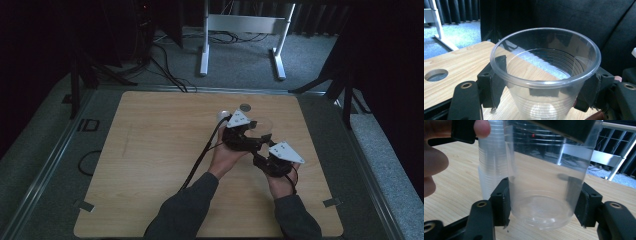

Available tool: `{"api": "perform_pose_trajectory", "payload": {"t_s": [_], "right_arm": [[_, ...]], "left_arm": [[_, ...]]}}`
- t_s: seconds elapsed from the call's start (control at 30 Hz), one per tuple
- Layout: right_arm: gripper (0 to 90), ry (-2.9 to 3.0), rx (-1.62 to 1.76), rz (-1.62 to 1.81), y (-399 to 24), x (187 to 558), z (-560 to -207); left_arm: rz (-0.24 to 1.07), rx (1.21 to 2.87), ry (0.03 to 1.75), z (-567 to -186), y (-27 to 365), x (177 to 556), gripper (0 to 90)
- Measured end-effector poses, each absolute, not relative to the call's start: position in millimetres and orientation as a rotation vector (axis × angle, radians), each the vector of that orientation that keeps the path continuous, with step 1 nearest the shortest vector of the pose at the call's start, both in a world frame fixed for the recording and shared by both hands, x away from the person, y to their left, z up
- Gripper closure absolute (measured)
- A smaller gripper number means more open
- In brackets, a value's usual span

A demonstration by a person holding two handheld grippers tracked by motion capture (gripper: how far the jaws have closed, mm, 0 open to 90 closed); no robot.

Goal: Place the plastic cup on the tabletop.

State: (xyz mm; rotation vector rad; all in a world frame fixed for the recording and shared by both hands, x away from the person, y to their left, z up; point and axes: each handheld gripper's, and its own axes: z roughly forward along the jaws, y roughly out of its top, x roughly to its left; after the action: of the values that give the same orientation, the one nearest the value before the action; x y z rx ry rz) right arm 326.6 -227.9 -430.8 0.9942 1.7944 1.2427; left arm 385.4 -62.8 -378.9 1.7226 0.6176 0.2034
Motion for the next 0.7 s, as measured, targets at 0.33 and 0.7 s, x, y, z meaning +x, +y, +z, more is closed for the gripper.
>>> {"api": "perform_pose_trajectory", "payload": {"t_s": [0.33,0.7], "right_arm": [[41.2,1.768,1.003,1.267,-228.4,325.5,-434.2],[41.3,1.753,1.011,1.28,-227.3,324.5,-437.6]], "left_arm": [[0.154,1.694,0.621,-379.5,-64.0,385.4,25.0],[0.154,1.652,0.634,-382.1,-64.2,383.6,24.1]]}}
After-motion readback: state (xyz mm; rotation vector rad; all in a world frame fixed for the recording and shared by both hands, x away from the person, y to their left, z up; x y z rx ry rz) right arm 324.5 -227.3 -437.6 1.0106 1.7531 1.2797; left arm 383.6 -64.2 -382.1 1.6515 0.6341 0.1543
